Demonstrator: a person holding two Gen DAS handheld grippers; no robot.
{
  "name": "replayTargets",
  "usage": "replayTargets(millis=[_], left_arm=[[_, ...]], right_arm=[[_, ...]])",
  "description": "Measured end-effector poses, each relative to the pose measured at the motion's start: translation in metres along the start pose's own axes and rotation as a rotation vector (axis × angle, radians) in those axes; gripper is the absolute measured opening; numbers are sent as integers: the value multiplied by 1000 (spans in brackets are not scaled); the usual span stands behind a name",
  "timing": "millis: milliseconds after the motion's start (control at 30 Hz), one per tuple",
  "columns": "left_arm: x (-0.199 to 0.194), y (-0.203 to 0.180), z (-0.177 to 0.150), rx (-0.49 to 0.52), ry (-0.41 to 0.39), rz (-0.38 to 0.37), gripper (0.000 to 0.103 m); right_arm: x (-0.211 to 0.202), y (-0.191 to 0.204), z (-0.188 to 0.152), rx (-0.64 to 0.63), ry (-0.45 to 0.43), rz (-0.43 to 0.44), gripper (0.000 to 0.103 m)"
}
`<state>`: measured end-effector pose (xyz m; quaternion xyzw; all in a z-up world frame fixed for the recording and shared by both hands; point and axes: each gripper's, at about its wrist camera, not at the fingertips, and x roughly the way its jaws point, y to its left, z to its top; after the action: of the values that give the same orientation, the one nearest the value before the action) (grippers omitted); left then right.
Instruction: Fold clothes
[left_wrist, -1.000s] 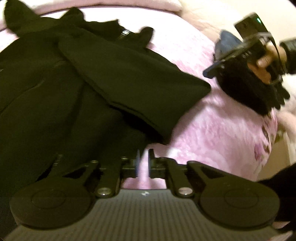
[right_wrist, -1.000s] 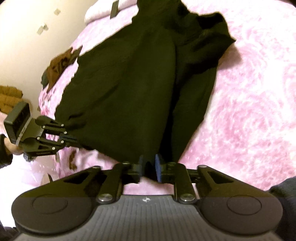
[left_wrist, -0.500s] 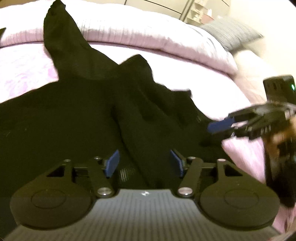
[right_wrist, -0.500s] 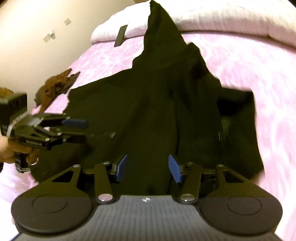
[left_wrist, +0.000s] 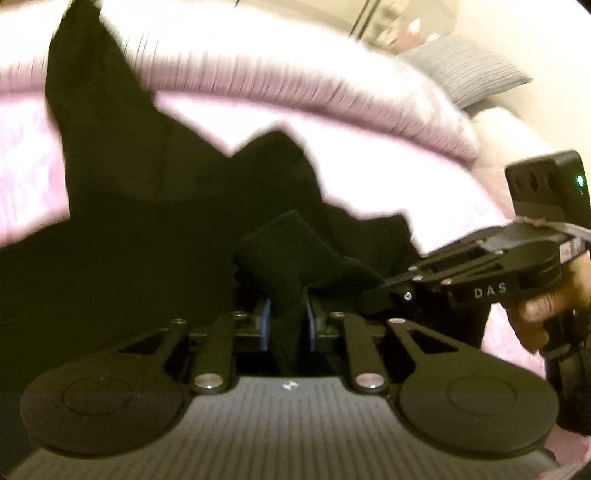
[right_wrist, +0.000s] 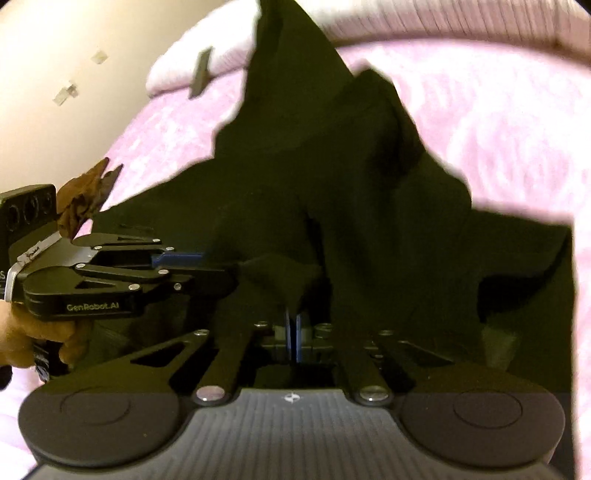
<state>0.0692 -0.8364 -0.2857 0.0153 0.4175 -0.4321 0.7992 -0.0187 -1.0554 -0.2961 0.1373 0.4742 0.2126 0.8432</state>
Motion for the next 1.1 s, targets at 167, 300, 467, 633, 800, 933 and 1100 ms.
replayTargets(millis=[167,300,467,633,800,933,1100], left_arm=[[11,10,20,-25,-25,26,23],[24,20,14,-57,30,81,39],[-27,11,-20,-82,16,84,39],[-96,-26,-80,-138,47,45,40],[-161,-76,-158,-184,121,-73,60],[-174,-123,-203,-105,167,-81,62],[-144,-153,-220,-26,142,-69,45]], right_arm=[[-5,1,28,-53,-46,-21,2],[12,-2,28,-72,-37,-115,35],[-33,3,2,-30,-92,-106,35],[-102,17,-49,46,-70,-72,49],[-156,33,-129,154,42,-42,56],[-180,49,-199,182,116,-30,56],[-177,52,-246,169,129,-33,56]])
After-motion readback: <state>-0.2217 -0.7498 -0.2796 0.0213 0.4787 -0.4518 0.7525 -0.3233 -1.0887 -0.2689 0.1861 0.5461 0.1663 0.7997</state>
